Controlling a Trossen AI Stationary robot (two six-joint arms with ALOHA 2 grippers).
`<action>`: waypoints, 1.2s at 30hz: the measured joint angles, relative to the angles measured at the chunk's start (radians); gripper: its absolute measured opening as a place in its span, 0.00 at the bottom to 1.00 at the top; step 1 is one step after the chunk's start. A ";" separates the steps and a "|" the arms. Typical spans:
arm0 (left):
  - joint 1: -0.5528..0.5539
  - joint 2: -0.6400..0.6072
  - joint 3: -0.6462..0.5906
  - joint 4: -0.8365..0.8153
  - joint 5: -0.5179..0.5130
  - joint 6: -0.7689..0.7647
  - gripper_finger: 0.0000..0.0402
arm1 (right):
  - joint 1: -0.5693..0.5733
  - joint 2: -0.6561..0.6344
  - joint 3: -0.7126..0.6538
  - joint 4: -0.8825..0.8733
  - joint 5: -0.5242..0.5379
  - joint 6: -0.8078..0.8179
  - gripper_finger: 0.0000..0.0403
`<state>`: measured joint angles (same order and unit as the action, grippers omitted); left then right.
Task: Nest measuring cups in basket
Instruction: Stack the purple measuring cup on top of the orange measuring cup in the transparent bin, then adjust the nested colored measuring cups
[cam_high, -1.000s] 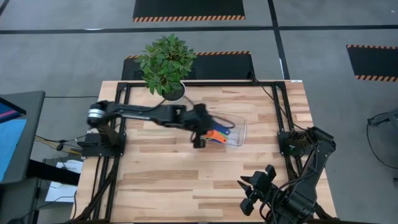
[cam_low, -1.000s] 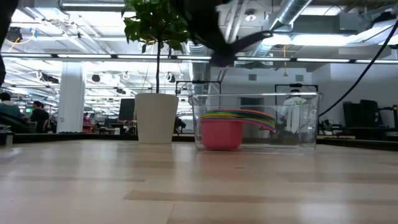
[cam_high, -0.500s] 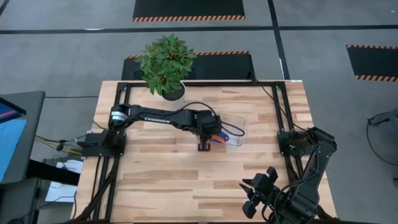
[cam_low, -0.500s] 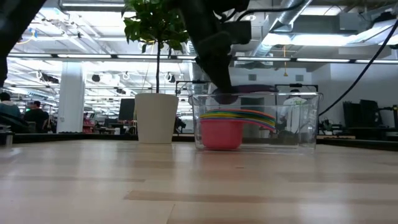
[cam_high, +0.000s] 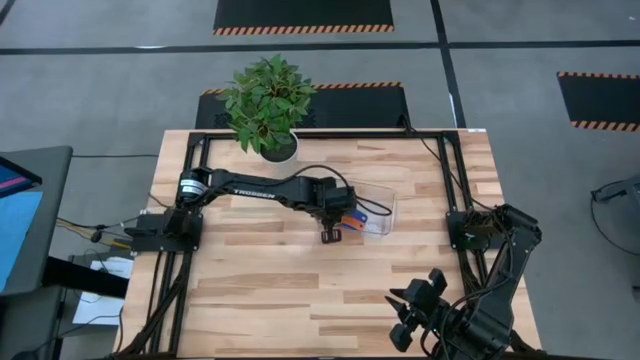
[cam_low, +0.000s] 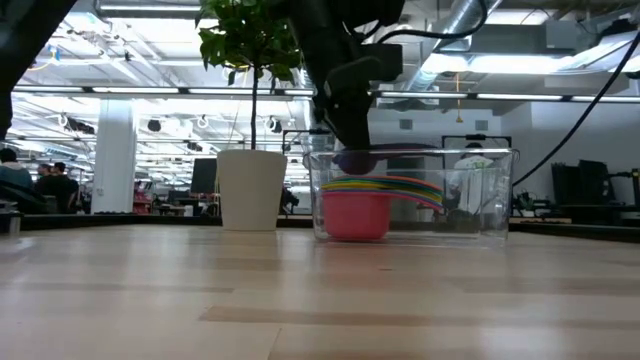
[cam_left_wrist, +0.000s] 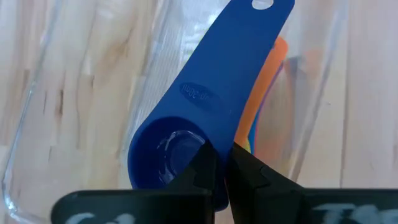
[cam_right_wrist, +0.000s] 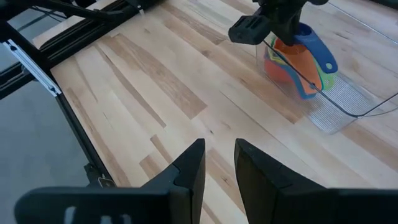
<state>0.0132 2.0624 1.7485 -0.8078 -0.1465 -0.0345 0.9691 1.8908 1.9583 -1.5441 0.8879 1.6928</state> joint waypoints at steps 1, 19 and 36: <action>0.000 0.000 0.000 0.000 -0.006 -0.007 0.02 | 0.000 0.000 0.000 0.002 0.000 -0.001 0.27; -0.018 0.000 0.011 -0.034 0.031 -0.043 0.16 | 0.000 0.000 0.000 0.033 -0.029 -0.045 0.27; 0.034 0.040 0.092 0.088 0.010 0.179 0.02 | 0.000 0.000 0.000 0.052 -0.029 -0.045 0.27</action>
<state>0.0467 2.1023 1.8402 -0.7193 -0.1364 0.1441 0.9691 1.8908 1.9583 -1.4920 0.8593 1.6478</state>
